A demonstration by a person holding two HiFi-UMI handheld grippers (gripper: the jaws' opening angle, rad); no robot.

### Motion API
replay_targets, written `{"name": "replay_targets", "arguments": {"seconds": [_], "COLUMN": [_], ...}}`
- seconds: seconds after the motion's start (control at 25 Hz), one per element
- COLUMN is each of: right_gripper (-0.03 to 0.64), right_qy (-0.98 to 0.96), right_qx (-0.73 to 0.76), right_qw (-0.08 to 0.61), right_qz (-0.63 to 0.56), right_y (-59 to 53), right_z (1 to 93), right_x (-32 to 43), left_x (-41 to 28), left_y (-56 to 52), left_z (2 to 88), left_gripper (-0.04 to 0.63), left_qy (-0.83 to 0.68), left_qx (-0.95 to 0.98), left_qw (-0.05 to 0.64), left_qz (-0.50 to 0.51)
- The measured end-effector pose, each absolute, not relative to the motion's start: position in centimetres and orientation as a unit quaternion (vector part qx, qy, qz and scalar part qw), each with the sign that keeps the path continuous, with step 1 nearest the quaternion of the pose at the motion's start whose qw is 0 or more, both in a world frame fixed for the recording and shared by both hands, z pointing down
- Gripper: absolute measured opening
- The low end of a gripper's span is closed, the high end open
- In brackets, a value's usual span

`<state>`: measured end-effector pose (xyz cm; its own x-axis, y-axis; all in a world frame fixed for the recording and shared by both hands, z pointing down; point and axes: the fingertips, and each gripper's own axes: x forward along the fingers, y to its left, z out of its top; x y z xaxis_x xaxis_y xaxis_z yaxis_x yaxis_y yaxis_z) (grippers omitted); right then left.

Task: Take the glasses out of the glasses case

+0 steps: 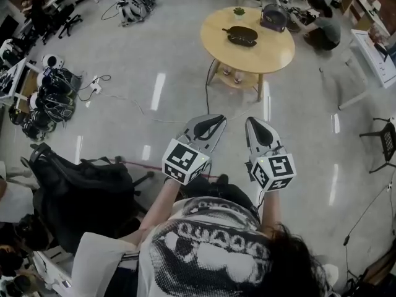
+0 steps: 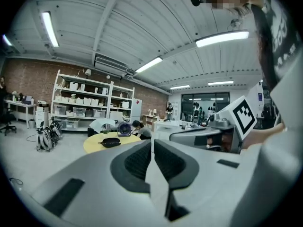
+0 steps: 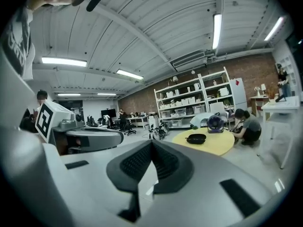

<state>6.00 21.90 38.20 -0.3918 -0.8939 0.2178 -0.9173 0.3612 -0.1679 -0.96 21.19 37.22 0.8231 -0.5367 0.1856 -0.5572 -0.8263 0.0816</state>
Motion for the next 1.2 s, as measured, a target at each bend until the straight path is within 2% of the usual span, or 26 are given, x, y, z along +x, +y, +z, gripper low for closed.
{"name": "replay_targets", "arguments": {"seconds": [0.24,0.72,1.0,1.2], "right_gripper": [-0.005,-0.004,-0.003,-0.005], "right_qy": [-0.831,-0.844,-0.836,-0.828], "right_qx": [0.536,0.514,0.524,0.537], "right_qw": [0.050,0.035,0.042,0.046], "right_qz": [0.140,0.150,0.157,0.155], "right_y": [22.0,17.6,11.0,4.4], "right_z": [39.1,40.5,41.6,41.2], "right_x": [8.2,9.3,8.9,8.0], "left_x": [1.2,0.7,0.1,-0.2], "left_y": [21.8,17.4,10.5,3.7], "left_z": [37.5,38.5,39.5,38.6], "left_gripper": [0.028,0.028,0.028,0.028], "left_qy": [-0.297,-0.338,-0.327,-0.301], "left_qx": [0.948,0.933,0.936,0.946], "left_qw": [0.077,0.080,0.090,0.072], "left_qz": [0.080,0.094,0.093,0.095]}}
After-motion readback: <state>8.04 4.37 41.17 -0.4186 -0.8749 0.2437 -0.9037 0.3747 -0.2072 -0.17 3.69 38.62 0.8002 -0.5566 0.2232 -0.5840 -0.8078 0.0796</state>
